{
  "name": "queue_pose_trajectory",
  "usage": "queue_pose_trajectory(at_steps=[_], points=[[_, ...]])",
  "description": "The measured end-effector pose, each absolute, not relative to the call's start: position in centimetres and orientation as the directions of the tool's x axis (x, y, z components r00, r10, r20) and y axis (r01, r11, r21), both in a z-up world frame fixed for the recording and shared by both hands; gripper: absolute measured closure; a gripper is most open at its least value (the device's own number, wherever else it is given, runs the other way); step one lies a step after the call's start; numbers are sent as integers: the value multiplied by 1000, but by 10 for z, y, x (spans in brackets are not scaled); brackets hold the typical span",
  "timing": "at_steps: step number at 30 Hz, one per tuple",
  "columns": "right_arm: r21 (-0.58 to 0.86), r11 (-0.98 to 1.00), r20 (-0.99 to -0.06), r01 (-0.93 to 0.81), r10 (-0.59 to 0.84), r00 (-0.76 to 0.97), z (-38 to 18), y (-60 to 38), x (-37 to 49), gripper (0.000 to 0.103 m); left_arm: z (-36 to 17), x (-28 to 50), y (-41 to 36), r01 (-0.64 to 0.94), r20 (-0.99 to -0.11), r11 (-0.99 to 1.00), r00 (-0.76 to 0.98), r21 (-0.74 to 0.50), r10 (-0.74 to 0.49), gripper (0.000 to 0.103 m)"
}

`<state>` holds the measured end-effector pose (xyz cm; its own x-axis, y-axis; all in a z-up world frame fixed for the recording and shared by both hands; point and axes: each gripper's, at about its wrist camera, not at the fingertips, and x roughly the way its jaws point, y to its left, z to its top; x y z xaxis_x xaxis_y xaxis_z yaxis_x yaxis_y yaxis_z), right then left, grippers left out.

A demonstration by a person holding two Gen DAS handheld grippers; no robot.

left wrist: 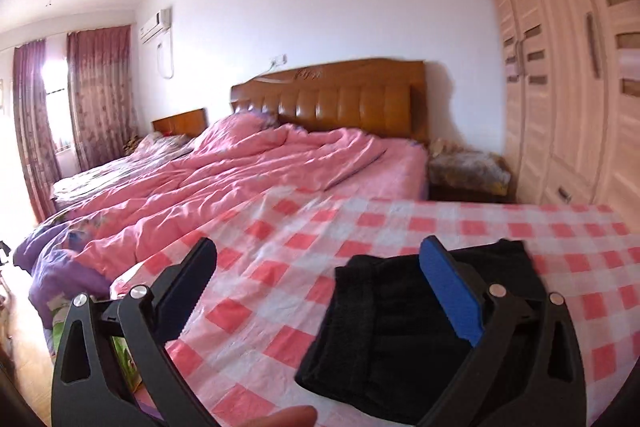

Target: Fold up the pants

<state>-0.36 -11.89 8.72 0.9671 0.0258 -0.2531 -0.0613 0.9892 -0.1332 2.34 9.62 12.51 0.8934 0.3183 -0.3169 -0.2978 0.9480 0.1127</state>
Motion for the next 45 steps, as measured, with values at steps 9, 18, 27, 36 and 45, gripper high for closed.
queue_pose_trajectory(at_steps=[9,18,27,36,45], points=[[28,991,-390,-134,134,911,64,-111,-17,4,116,-18,78,-249,-351,968,905,19,240,1],[38,992,-668,-124,118,735,5,-90,12,4,54,-9,61,-154,-636,986,756,57,155,1],[97,989,-768,-112,146,623,-28,-90,21,4,16,-6,57,-118,-702,989,698,85,144,2],[110,988,-796,-104,150,586,-39,-95,30,4,13,-3,71,-152,-725,987,675,47,138,2],[99,988,-800,-120,150,581,-39,-92,30,4,12,-3,76,-163,-735,986,666,28,131,2]])
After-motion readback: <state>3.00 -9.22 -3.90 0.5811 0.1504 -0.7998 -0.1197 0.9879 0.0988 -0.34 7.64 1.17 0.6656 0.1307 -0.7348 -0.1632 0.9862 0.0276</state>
